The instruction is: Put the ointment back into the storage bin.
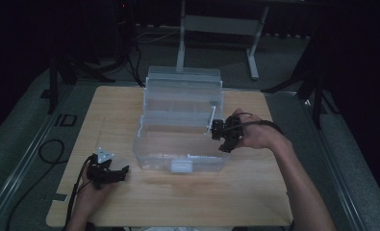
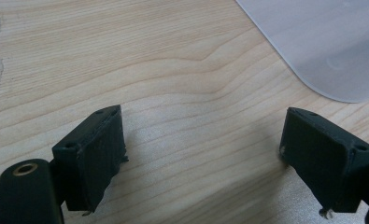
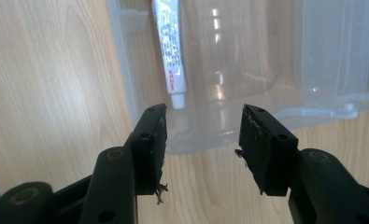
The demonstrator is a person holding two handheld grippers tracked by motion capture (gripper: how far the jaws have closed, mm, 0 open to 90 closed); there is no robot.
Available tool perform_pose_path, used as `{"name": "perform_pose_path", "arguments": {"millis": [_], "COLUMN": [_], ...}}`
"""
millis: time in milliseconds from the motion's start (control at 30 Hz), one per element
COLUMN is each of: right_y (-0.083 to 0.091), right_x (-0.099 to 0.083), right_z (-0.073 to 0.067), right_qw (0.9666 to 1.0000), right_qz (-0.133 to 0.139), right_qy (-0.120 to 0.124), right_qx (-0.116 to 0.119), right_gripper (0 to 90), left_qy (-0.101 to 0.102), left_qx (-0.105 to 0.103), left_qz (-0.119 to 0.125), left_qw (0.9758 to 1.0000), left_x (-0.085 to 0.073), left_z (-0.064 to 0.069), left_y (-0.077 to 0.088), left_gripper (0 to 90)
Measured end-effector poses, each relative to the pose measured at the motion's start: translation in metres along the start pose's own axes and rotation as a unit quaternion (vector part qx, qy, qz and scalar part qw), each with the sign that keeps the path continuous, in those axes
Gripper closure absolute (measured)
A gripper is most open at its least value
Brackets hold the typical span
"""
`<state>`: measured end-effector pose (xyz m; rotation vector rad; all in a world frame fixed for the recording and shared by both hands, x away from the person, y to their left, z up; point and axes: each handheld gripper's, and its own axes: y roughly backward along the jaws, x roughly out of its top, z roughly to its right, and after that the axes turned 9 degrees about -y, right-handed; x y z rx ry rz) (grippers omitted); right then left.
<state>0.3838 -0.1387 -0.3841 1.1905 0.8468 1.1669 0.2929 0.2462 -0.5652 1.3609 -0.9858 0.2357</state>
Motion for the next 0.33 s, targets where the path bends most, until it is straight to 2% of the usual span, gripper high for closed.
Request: {"name": "perform_pose_path", "arguments": {"millis": [333], "right_y": [0.005], "right_x": [-0.018], "right_z": [-0.004], "right_qw": [0.9999], "right_qz": [-0.001], "right_qy": [-0.01], "right_qx": [-0.008], "right_gripper": [49.7], "left_qy": [0.0], "left_qx": [0.0], "left_qz": [0.0], "left_qw": [1.0], "left_x": [0.0], "left_z": [0.0], "left_y": [0.0], "left_gripper": [14.5]}}
